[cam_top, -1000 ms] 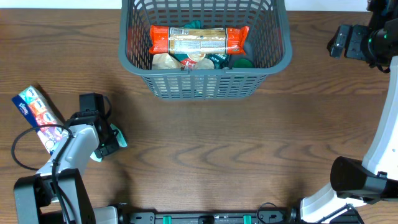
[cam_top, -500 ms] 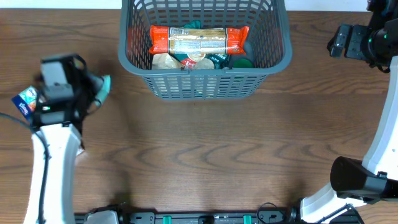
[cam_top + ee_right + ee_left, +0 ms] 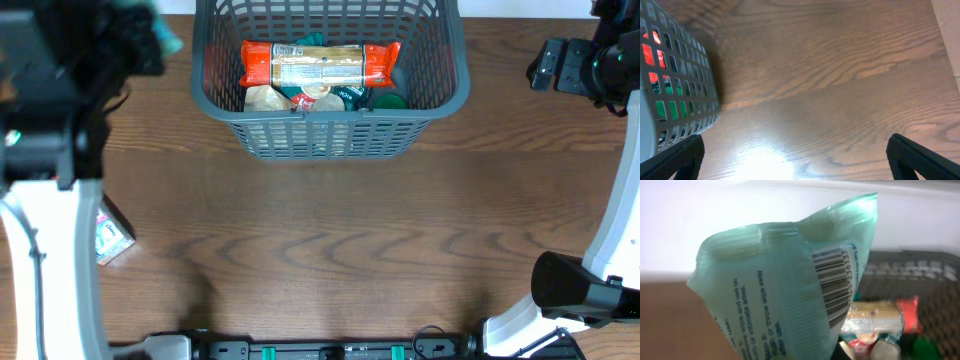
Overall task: Pack container
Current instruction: 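Carry the mint-green packet into the basket and open the left gripper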
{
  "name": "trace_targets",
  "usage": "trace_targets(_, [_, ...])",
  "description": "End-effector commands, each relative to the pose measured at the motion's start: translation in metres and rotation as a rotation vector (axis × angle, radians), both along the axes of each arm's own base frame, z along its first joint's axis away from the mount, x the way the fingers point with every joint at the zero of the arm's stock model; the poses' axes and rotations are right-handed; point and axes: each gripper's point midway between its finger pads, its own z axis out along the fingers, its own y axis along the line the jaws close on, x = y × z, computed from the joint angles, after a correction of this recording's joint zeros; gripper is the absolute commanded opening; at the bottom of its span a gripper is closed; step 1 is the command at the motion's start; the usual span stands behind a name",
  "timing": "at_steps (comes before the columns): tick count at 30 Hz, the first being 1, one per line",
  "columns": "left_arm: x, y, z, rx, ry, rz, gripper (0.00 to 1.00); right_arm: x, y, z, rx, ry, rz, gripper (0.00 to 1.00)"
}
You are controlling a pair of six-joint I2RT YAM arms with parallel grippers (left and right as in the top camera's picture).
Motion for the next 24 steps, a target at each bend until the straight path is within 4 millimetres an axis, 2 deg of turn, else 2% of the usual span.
trace_targets(1, [0.025,-0.041,-0.009,0.377,-0.076,-0.26,0.06,0.0,-0.005,-0.003,-0.006,0.01,-0.007,0.99])
trace_targets(5, [0.055,-0.084,-0.027,0.584,-0.163,-0.433,0.06,0.0,-0.005,-0.003,-0.005,0.012,-0.008,0.99])
trace_targets(9, [0.075,-0.126,-0.054,0.759,-0.23,-0.59,0.06,-0.001,-0.004,-0.004,-0.005,0.016,-0.007,0.99])
trace_targets(15, [0.099,-0.183,-0.092,0.767,-0.265,-0.68,0.06,-0.001,-0.004,-0.004,-0.004,0.017,-0.008,0.99])
trace_targets(20, [0.099,-0.218,-0.129,0.795,-0.244,-0.775,0.06,-0.002,-0.004,-0.004,-0.003,0.021,-0.008,0.99])
trace_targets(24, [0.087,-0.246,-0.148,0.788,-0.221,-0.847,0.06,-0.002,-0.004,-0.004,-0.004,0.02,-0.008,0.99])
